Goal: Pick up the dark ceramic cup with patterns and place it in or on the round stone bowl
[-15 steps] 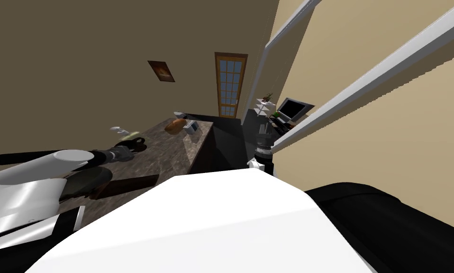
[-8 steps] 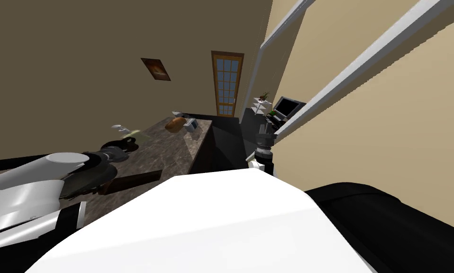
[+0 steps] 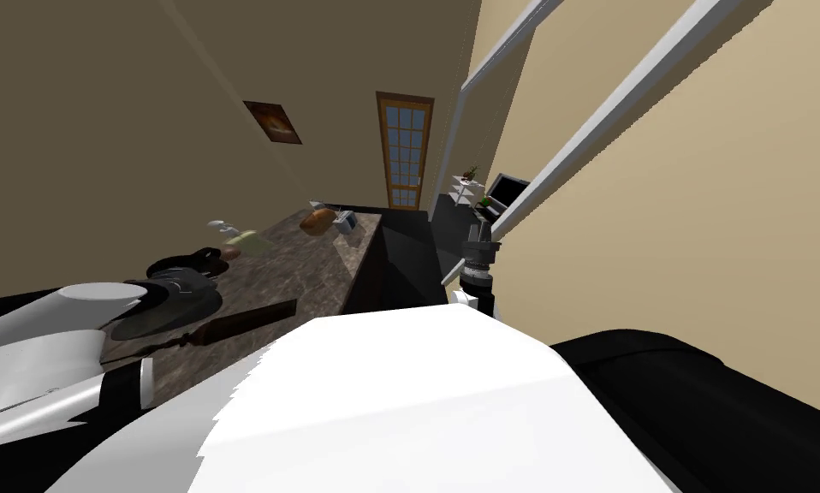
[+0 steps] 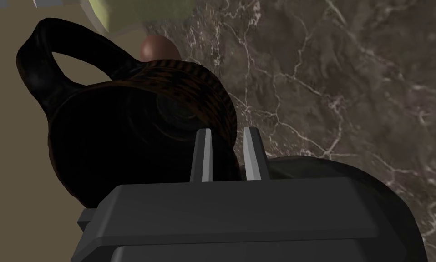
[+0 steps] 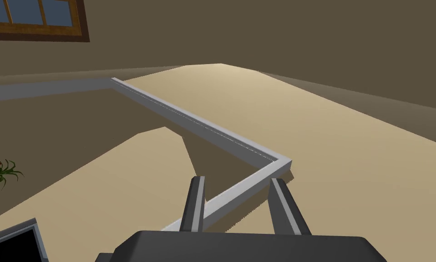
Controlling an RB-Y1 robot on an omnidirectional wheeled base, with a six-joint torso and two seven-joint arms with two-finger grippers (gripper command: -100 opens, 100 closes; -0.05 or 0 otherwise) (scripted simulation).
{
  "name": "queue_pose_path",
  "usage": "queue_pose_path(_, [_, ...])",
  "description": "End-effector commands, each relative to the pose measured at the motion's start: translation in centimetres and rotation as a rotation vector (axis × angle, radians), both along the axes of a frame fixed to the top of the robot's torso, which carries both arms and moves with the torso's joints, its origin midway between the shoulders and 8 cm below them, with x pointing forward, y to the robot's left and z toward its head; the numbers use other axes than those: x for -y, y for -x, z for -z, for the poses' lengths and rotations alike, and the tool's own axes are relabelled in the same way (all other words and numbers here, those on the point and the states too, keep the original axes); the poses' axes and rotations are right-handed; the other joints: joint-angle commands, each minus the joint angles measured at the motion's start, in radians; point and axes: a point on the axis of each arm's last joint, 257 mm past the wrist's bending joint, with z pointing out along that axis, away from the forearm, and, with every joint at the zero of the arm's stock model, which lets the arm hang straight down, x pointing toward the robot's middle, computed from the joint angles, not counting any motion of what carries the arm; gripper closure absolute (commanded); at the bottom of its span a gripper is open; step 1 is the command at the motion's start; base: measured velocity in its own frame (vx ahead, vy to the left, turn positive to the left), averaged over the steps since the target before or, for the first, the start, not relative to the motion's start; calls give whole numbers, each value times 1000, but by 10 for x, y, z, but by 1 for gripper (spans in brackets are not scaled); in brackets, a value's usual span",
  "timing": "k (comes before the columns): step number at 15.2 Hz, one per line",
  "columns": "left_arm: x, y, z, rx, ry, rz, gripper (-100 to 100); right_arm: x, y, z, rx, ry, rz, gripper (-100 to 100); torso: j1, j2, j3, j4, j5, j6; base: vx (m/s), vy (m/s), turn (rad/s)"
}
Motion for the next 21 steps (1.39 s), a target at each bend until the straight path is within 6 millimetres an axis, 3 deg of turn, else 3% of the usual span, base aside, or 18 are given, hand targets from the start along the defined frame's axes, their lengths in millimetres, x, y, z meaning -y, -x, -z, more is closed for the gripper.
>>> queue_pose_path(1, [-8,4,-2,12,-17,-19,100,0,0,0,0,0,0,0,0,0,0,0,0,0,-92,42,-63])
queue_pose_path(9, [-47,28,-11,74,-84,-132,100,0,0,0,0,0,0,0,-2,1,0,0,-1,0,-126,32,-78])
queue_pose_path(18, [-72,50,-18,106,-142,-219,100,0,0,0,0,0,0,0,-3,-2,-2,-2,-2,1,-103,21,-52])
queue_pose_path(19, [-68,46,-16,102,-130,-204,100,0,0,0,0,0,0,0,-3,-2,-2,-2,-2,1,-58,10,-14])
queue_pose_path(20, [-69,47,-16,103,-134,-208,-100,0,0,0,0,0,0,0,-4,-4,-3,-2,-3,1,-22,5,5])
queue_pose_path(21, [-69,47,-16,103,-134,-208,-100,0,0,0,0,0,0,0,-5,-6,-4,-2,-3,1,-11,3,2])
